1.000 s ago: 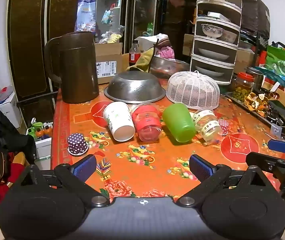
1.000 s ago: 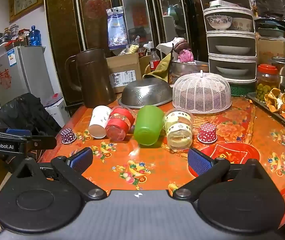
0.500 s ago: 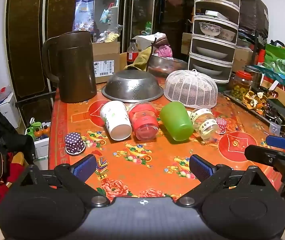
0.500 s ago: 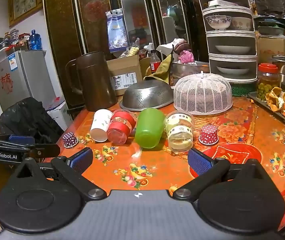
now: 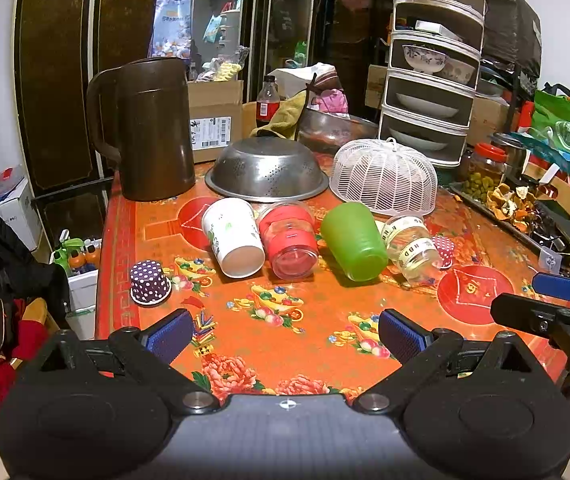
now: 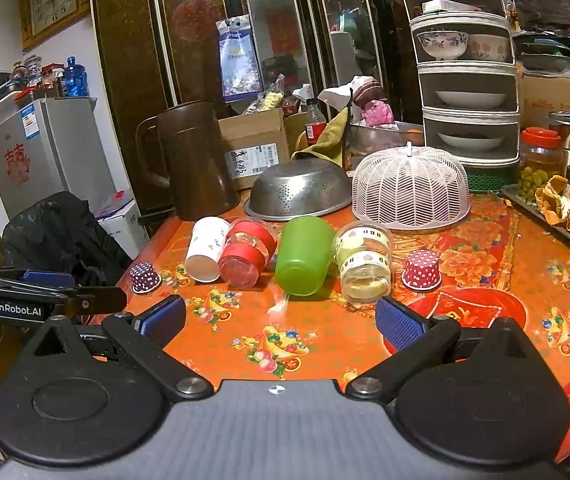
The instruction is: Flip cup upright
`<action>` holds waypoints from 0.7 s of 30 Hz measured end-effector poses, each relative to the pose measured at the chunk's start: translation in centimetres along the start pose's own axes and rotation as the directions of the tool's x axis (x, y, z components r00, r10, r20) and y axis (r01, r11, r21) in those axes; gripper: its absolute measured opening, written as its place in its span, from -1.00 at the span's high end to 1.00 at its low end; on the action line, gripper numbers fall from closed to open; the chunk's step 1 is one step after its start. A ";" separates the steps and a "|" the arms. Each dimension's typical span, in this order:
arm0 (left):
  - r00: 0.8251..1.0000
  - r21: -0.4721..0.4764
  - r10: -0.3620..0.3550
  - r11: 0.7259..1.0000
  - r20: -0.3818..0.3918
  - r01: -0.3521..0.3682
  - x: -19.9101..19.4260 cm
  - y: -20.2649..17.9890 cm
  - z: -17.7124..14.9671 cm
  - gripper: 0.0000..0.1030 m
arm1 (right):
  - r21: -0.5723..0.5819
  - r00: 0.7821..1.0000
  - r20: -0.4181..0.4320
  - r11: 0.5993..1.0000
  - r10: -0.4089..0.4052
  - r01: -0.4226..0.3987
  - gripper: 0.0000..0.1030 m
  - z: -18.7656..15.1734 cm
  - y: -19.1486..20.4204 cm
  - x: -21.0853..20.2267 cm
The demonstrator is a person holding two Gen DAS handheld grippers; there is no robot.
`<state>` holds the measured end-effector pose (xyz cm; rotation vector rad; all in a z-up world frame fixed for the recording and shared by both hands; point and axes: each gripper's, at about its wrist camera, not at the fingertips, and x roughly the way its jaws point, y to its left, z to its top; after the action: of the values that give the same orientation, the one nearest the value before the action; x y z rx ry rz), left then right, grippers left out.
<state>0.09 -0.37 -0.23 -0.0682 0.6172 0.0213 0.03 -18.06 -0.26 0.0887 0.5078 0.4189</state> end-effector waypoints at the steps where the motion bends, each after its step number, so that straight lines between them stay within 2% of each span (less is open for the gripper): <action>1: 1.000 -0.001 0.001 1.000 0.000 -0.001 0.0 0.0 0.0 -0.95 | 0.000 1.000 -0.001 1.000 0.001 -0.001 -0.99 0.0 0.0 0.0; 21: 1.000 -0.005 -0.003 1.000 -0.003 0.003 0.0 -0.1 -0.3 -0.95 | 0.005 1.000 -0.004 1.000 0.009 -0.009 -0.98 0.0 0.1 -0.1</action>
<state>-0.05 -0.46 -0.51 -0.0745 0.6203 0.0196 -0.08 -18.00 -0.15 0.0949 0.5126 0.4263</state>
